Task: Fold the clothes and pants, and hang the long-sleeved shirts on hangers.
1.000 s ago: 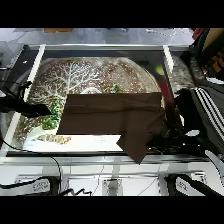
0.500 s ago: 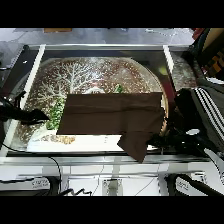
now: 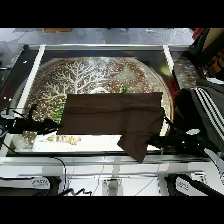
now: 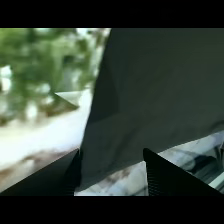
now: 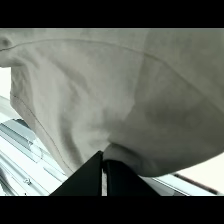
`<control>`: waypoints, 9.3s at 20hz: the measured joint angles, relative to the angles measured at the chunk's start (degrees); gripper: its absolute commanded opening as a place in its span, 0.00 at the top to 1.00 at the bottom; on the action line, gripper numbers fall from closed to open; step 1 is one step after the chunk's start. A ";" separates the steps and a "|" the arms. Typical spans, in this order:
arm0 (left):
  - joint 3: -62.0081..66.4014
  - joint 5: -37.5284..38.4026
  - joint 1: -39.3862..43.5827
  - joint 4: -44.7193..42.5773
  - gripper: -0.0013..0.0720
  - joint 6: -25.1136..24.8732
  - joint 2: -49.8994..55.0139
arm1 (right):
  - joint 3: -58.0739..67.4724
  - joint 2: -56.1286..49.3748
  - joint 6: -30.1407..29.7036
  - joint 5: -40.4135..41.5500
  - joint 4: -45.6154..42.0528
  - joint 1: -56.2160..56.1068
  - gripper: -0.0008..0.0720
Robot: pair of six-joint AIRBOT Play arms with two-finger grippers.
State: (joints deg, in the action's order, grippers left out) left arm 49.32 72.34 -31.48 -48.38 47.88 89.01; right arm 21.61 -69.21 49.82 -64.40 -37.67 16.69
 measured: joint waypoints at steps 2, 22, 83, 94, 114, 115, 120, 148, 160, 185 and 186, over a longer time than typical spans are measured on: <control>-0.52 -0.70 1.11 0.31 0.69 -1.42 1.22 | 0.04 0.00 -0.02 0.00 0.04 0.00 0.97; 5.75 14.58 -1.95 2.14 0.96 -7.98 -17.51 | 8.28 30.27 6.73 -6.36 1.66 0.00 0.97; 7.50 -9.05 17.46 9.49 0.96 0.42 -0.72 | 47.23 -19.37 13.86 23.65 -7.65 -20.00 0.58; 14.75 -3.48 17.57 8.17 0.96 7.67 -27.15 | 52.52 -26.08 24.85 40.59 -6.84 -51.06 0.97; 15.78 -23.65 43.60 13.49 0.96 16.20 -16.70 | 76.96 -32.68 33.35 4.04 -28.85 -34.16 0.97; 16.48 -27.54 47.54 14.08 0.96 16.24 -14.32 | 77.02 -31.69 33.33 2.93 -29.35 -31.58 0.97; 21.27 -43.25 61.68 15.85 0.03 16.44 -4.17 | 76.96 -29.03 33.16 -2.23 -30.42 -21.97 0.97; 23.41 -47.87 59.25 11.19 0.04 14.93 -5.38 | 58.42 -39.30 17.00 4.96 -5.14 -26.60 0.97; 23.45 -19.58 46.82 -38.60 0.04 23.76 -17.90 | 79.76 -28.28 22.36 -7.87 -18.01 -21.14 0.97; 23.45 -16.98 42.84 -48.87 0.04 25.20 -32.59 | 86.03 3.80 41.75 -36.85 -44.46 35.50 0.97; 23.45 -16.98 42.86 -48.87 0.04 25.20 -32.59 | 86.03 3.50 41.94 -36.24 -42.36 34.73 0.97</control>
State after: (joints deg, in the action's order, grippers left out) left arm 72.77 55.35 11.38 -97.25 73.08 56.42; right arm 107.63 -65.71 91.77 -100.64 -80.03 51.42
